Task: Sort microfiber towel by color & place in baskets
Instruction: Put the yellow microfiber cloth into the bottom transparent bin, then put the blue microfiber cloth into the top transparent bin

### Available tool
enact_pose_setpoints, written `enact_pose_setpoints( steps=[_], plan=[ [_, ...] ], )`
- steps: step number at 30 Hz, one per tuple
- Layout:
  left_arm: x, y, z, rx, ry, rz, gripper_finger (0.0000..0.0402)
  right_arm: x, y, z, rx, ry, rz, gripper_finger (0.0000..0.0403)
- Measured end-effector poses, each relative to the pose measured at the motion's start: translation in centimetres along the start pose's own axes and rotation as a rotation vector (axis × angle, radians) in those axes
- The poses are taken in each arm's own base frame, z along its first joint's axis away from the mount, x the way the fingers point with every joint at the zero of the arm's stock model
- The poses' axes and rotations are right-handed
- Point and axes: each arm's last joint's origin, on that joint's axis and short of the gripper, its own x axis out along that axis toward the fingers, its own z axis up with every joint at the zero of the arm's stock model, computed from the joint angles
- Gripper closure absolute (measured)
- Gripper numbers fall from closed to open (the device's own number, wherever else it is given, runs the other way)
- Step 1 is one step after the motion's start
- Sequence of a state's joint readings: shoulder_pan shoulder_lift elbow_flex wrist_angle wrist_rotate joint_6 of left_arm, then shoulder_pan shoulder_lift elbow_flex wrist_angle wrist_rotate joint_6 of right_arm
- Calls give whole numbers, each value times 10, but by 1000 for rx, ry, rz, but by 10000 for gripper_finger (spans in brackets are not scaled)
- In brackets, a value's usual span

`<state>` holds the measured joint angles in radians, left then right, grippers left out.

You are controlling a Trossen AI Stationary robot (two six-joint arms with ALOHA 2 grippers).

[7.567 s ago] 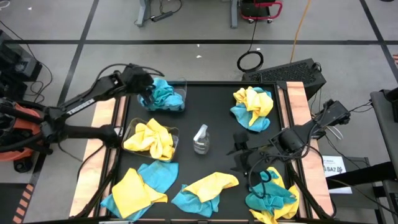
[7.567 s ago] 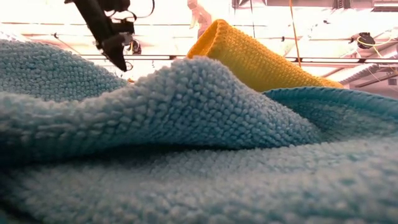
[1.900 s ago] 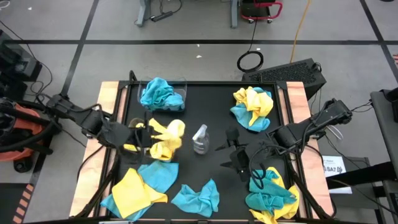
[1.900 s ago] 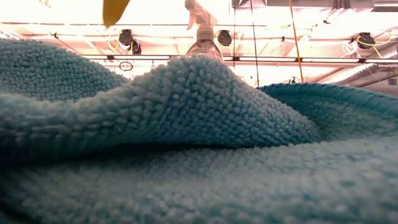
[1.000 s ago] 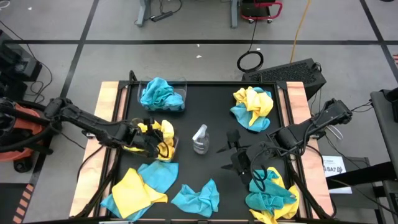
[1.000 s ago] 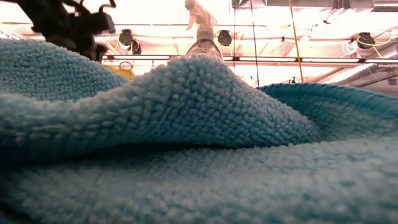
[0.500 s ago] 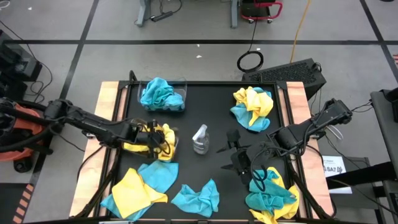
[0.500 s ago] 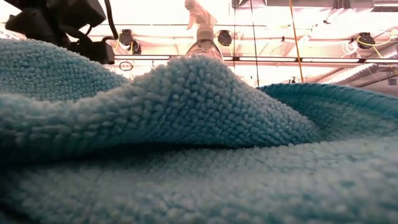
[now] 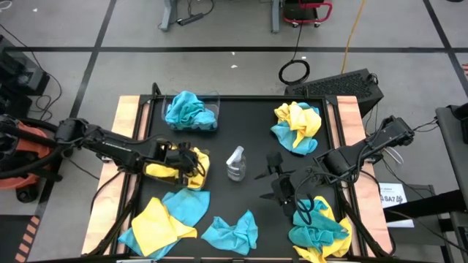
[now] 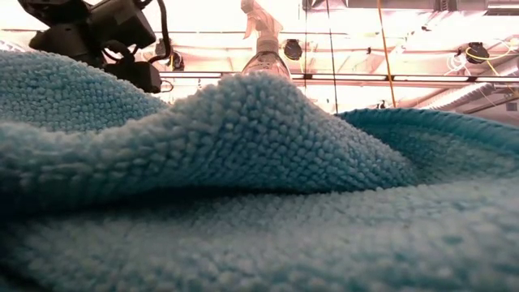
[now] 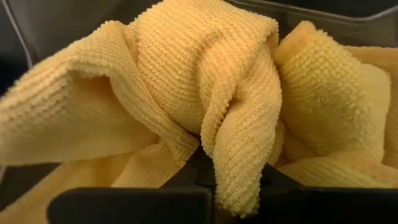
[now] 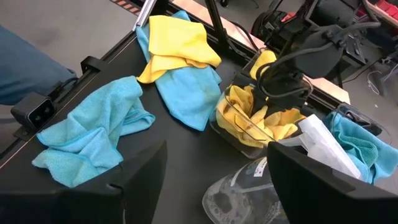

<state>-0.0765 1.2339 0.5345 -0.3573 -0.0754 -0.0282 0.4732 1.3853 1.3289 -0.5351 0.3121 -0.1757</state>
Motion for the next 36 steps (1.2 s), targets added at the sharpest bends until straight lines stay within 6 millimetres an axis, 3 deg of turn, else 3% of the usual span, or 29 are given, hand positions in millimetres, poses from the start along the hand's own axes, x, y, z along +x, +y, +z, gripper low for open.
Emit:
enact_pose_setpoints(
  steps=[10,17,25,36],
  plan=[
    [-7,4,4,16,68,6,239,0,0,-1,5,10,2,133],
    [-32,5,30,17,91,4,164,0,0,-1,3,14,2,133],
    [-63,7,55,37,104,-5,143,0,1,-3,16,31,5,133],
    [-88,2,66,33,140,-20,143,0,2,-5,33,45,42,133]
  ],
)
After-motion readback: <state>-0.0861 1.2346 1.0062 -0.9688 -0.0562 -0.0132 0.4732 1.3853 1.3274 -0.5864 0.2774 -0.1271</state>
